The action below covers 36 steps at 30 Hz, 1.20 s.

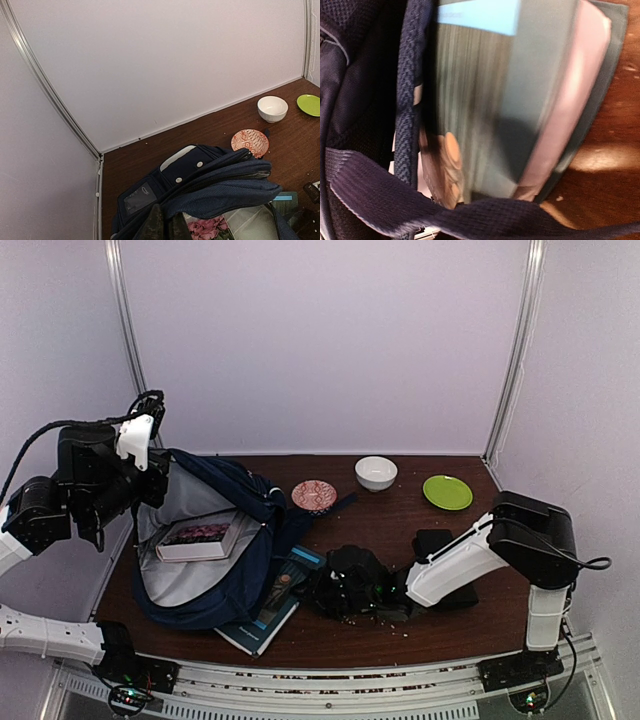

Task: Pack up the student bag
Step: Pick up the book from the center of the board.

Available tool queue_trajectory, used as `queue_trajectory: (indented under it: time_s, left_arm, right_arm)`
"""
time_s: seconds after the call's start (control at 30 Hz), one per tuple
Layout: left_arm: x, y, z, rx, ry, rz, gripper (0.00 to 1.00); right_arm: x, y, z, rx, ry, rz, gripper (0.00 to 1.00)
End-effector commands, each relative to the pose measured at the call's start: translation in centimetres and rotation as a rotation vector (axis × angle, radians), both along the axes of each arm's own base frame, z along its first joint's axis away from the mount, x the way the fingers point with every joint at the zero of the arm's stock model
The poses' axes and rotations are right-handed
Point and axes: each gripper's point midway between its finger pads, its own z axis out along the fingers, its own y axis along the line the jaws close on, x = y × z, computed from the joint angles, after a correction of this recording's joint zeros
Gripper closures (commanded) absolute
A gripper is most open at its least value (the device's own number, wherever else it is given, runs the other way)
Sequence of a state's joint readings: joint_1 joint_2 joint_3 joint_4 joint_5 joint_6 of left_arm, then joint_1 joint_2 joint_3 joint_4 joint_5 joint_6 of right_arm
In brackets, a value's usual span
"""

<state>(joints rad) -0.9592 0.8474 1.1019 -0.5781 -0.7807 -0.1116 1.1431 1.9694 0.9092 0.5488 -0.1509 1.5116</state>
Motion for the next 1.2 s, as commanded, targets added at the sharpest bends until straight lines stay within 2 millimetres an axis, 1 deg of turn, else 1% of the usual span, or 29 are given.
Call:
queue_trajectory:
  time_s: [0.0,0.1,0.17,0.23,0.27,0.37,0.4,0.5,0.63,0.77,0.87,0.9,0.97,1.0,1.17]
  left_arm:
    - [-0.2,0.6,4.9,-0.173,-0.110,0.014,1.00]
    - [-0.3,0.7,4.9,-0.173,-0.110,0.014,1.00]
    - [-0.3,0.7,4.8,-0.173,-0.109,0.014,1.00]
    - [-0.2,0.7,4.7,-0.170,-0.108,0.016,1.00]
    - [-0.2,0.7,4.6,-0.169,-0.108,0.018,1.00]
    - [-0.2,0.9,4.6,-0.160,-0.110,0.029,1.00]
    - [-0.2,1.0,4.7,-0.158,-0.112,0.032,1.00]
    - [-0.2,1.2,5.1,-0.153,-0.125,0.037,1.00]
    - [-0.2,1.4,6.1,-0.141,-0.151,0.050,1.00]
    - [0.2,1.3,7.5,-0.133,-0.186,0.062,1.00]
    - [0.6,1.1,8.7,-0.127,-0.217,0.077,1.00]
    - [0.7,1.0,9.1,-0.122,-0.225,0.079,1.00]
    - [0.9,1.0,9.9,-0.123,-0.241,0.091,1.00]
    - [0.9,1.0,10.2,-0.124,-0.247,0.096,1.00]
    - [0.8,1.5,11.4,-0.127,-0.274,0.113,1.00]
  right_arm:
    - [0.4,0.8,0.8,0.022,-0.011,0.002,0.78]
    - [0.6,1.1,1.0,0.026,-0.016,0.002,0.83]
    - [0.7,1.3,1.1,0.032,-0.019,0.004,0.89]
    - [0.6,1.2,1.1,0.035,-0.018,0.004,0.98]
    - [0.6,1.1,1.2,0.039,-0.018,0.004,1.00]
    - [0.2,0.2,1.3,0.042,-0.021,0.010,1.00]
    - [0.1,-0.2,1.7,0.045,-0.029,0.018,1.00]
    - [-1.0,-1.9,2.4,0.030,-0.042,0.061,1.00]
    - [-3.2,-4.7,2.8,-0.020,-0.044,0.160,1.00]
    - [-5.6,-7.0,3.2,-0.098,-0.062,0.276,1.00]
    - [-6.6,-8.8,3.3,-0.134,-0.061,0.301,1.00]
    - [-6.7,-9.8,2.9,-0.158,-0.059,0.290,1.00]
    - [-6.7,-11.5,2.8,-0.190,-0.062,0.263,1.00]
    - [-6.6,-12.2,3.0,-0.193,-0.069,0.244,1.00]
    - [-5.6,-15.6,6.8,-0.189,-0.157,0.135,1.00]
